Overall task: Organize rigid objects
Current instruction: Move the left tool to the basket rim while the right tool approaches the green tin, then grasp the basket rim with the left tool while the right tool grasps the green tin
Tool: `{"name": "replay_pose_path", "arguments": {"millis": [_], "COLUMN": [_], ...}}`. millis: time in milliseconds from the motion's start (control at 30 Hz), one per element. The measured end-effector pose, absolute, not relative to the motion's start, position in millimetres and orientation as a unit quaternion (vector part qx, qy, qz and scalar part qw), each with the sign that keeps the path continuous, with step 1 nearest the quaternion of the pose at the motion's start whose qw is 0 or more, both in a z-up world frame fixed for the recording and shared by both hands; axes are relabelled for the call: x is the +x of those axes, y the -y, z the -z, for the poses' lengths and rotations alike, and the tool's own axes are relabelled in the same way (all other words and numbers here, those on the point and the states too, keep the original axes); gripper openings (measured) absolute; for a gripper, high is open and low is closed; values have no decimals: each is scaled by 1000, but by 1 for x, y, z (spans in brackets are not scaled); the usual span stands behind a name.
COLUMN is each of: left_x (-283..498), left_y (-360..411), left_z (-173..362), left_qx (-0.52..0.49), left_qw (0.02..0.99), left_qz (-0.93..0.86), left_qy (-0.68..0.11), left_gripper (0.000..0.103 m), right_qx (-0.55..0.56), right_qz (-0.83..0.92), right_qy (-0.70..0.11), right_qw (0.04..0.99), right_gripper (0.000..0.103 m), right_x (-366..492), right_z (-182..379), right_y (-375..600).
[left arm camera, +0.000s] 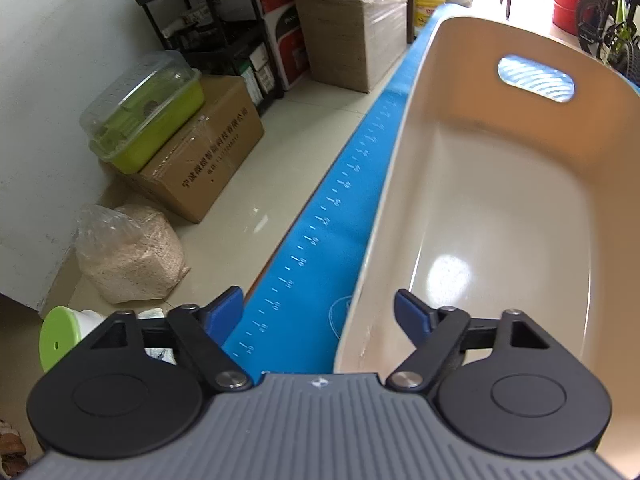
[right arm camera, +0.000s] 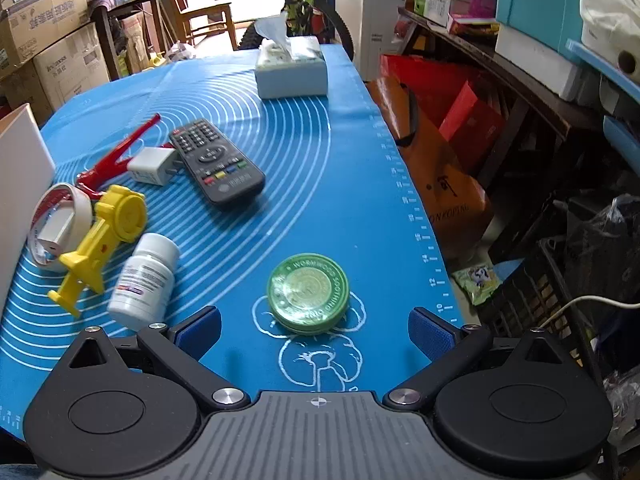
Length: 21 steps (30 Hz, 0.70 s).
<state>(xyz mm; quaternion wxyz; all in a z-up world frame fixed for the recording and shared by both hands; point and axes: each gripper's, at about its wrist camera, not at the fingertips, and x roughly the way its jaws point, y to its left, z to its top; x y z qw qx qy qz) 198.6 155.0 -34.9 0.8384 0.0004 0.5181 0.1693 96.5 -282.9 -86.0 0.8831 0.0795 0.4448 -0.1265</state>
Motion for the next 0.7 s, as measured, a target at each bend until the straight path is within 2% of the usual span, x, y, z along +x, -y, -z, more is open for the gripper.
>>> {"name": "replay_pose_path", "arguments": {"millis": [133, 267, 367, 433, 700], "left_x": [199, 200, 201, 201, 198], "left_y": [-160, -161, -160, -161, -158], "left_z": [38, 35, 37, 36, 27], "left_qx": [-24, -41, -51, -61, -62], "left_qw": [841, 851, 851, 852, 859], "left_qz": [-155, -143, -134, -122, -117], "left_qy": [-517, -504, -505, -506, -495], "left_gripper": [61, 53, 44, 30, 22], "right_qx": [74, 81, 80, 77, 85], "right_qz": [128, 132, 131, 133, 142], "right_qy": [-447, -454, -458, -463, -468], "right_qw": [882, 877, 876, 873, 868], "right_gripper": [99, 93, 90, 87, 80], "right_x": [106, 116, 120, 122, 124], "right_z": [93, 96, 97, 98, 96], "right_y": [283, 283, 282, 281, 284]}}
